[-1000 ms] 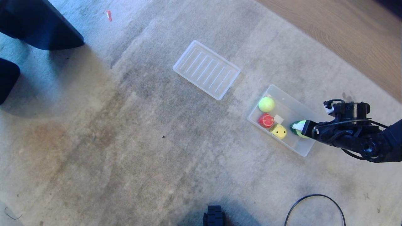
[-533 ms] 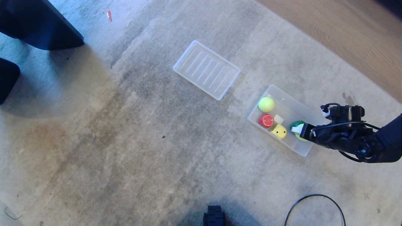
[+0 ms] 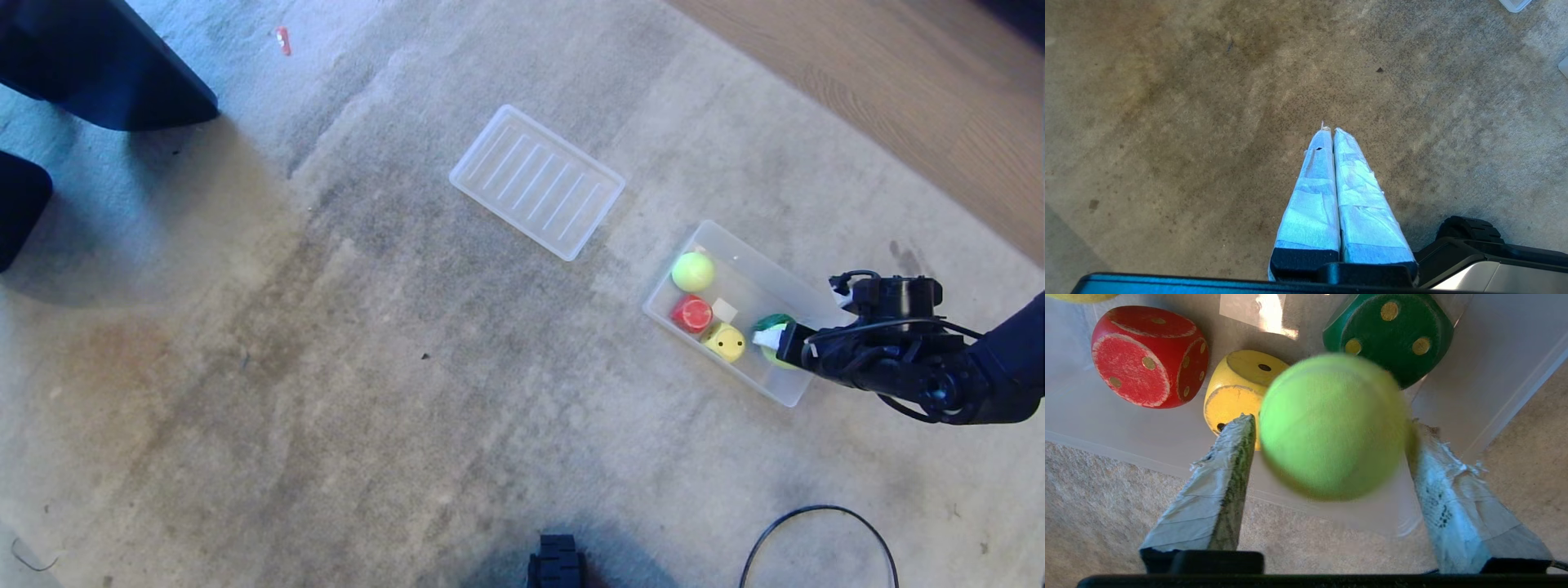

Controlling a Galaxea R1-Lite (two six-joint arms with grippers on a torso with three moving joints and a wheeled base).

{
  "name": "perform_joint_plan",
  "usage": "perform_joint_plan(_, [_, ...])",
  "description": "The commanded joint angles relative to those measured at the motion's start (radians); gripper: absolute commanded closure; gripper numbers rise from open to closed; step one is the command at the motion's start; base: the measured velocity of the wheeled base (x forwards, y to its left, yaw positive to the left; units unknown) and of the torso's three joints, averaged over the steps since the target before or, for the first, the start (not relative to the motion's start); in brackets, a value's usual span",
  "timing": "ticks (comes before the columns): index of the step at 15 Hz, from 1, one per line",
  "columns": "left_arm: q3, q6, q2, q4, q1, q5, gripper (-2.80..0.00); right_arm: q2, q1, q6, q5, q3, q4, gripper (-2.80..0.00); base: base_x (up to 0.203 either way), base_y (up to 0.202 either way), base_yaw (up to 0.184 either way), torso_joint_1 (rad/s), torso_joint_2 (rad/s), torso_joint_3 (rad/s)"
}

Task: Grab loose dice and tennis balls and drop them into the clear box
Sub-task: Put the ball in the box, then pick up toys out of the box

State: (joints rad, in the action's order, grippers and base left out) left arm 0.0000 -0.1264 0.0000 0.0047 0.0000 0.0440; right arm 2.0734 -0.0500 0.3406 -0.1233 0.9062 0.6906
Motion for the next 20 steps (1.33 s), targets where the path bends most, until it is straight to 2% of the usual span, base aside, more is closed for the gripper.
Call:
perform_joint_plan(1, [0.0,-0.001,0.0,0.0,0.0,0.0,0.0,0.001,0.001,0.003,-0.001,-0.002,0.004,-2.8,0.0,0.0,0.0,0.0,0.0,0.0])
perform_joint_plan(5, [0.0,-0.001,0.0,0.0,0.0,0.0,0.0,-0.043,0.002,0.003,0.0,-0.013,0.004,-2.8,0.0,0.0,0.0,0.0,0.0,0.0])
perform_joint_plan(8, [0.0,-0.001,0.0,0.0,0.0,0.0,0.0,-0.162,0.003,0.003,0.003,-0.083,-0.004,-2.8,0.0,0.0,0.0,0.0,0.0,0.0])
perform_joint_plan(9, [0.0,-0.001,0.0,0.0,0.0,0.0,0.0,-0.226,0.003,0.003,0.005,-0.111,-0.017,0.0,0.0,0.0,0.0,0.0,0.0,0.0])
perform_joint_plan(11, [0.0,-0.001,0.0,0.0,0.0,0.0,0.0,-0.384,0.01,0.002,0.011,-0.146,-0.095,0.0,0.0,0.0,0.0,0.0,0.0,0.0])
perform_joint_plan(15, [0.0,-0.001,0.0,0.0,0.0,0.0,0.0,-0.778,0.046,-0.002,0.036,-0.17,-0.442,0.0,0.0,0.0,0.0,0.0,0.0,0.0])
perform_joint_plan(17, [0.0,-0.001,0.0,0.0,0.0,0.0,0.0,-0.956,0.086,-0.003,0.098,-0.195,-0.607,0.0,0.0,0.0,0.0,0.0,0.0,0.0])
perform_joint_plan(20, [0.0,-0.001,0.0,0.0,0.0,0.0,0.0,-1.215,0.126,-0.003,0.215,-0.256,-0.781,0.0,0.0,0.0,0.0,0.0,0.0,0.0])
